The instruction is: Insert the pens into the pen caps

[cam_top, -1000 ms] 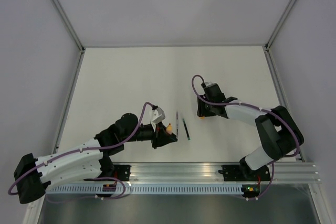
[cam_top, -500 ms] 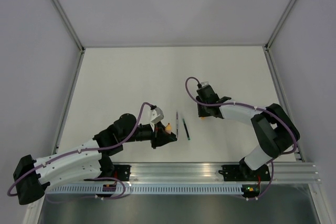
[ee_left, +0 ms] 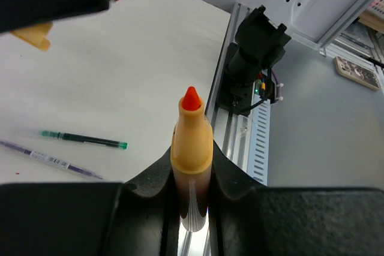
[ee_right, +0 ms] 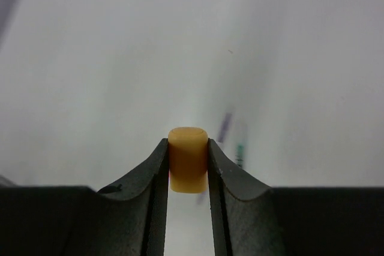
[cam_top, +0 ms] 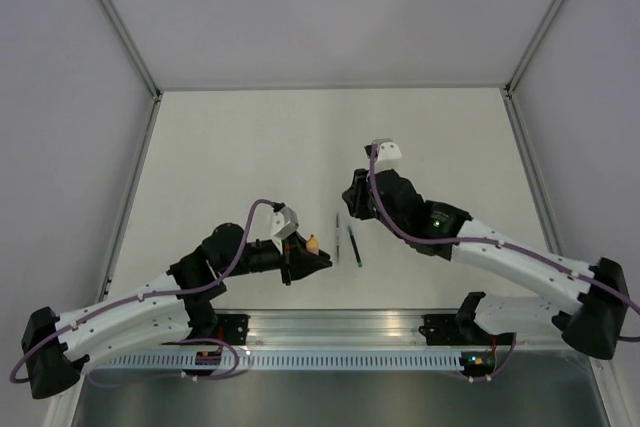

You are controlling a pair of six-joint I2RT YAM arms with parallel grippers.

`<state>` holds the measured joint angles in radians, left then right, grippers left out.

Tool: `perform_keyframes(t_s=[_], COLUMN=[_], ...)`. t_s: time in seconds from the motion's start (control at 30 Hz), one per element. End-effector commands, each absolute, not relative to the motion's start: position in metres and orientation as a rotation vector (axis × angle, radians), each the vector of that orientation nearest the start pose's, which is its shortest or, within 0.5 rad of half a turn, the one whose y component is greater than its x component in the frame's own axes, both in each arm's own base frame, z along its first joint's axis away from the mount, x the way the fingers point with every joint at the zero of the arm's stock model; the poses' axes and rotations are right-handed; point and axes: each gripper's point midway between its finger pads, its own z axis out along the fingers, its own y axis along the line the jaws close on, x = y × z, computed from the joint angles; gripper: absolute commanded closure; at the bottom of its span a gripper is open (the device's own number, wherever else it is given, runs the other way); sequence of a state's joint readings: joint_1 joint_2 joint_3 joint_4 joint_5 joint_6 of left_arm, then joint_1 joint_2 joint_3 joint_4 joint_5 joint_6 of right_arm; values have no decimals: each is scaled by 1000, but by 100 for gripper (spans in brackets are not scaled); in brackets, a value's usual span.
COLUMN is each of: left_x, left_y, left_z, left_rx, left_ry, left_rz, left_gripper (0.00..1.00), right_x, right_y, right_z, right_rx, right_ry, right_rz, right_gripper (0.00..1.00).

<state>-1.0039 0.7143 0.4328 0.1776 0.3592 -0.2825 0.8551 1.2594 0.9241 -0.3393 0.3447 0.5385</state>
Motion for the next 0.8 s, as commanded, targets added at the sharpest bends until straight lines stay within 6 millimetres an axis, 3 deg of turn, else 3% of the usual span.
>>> perform_keyframes(t_s=[0.0, 0.07, 0.2, 0.23, 0.37, 0.47, 0.53, 0.77], left_x=[94, 95, 100, 102, 107, 108, 108, 104], left_y=[-292, -288, -287, -287, -286, -286, -286, -283], left_z=[236, 239, 239, 239, 236, 235, 234, 241], left_rx=[905, 879, 848, 839, 814, 811, 811, 810], left_ry=[1463, 1450, 1464, 1473, 1501, 1509, 1513, 1477], left_rz=[-1287, -1282, -1265, -1258, -1234, -1229, -1227, -1244], left_gripper=[98, 98, 98, 98, 98, 98, 98, 98], right_x=[254, 238, 217, 202, 182, 165, 158, 146], right_y=[269, 285, 306, 317, 312, 326, 329, 339], right_z=[267, 291, 317, 328, 348, 358, 355, 363], right_rx=[61, 56, 36, 19, 32, 6, -22, -48], right_ry=[1906, 1832, 1748, 1727, 1631, 1600, 1594, 1584], right_rz=[607, 654, 642, 674, 531, 528, 446, 463], right_gripper=[100, 100, 100, 100, 100, 100, 100, 100])
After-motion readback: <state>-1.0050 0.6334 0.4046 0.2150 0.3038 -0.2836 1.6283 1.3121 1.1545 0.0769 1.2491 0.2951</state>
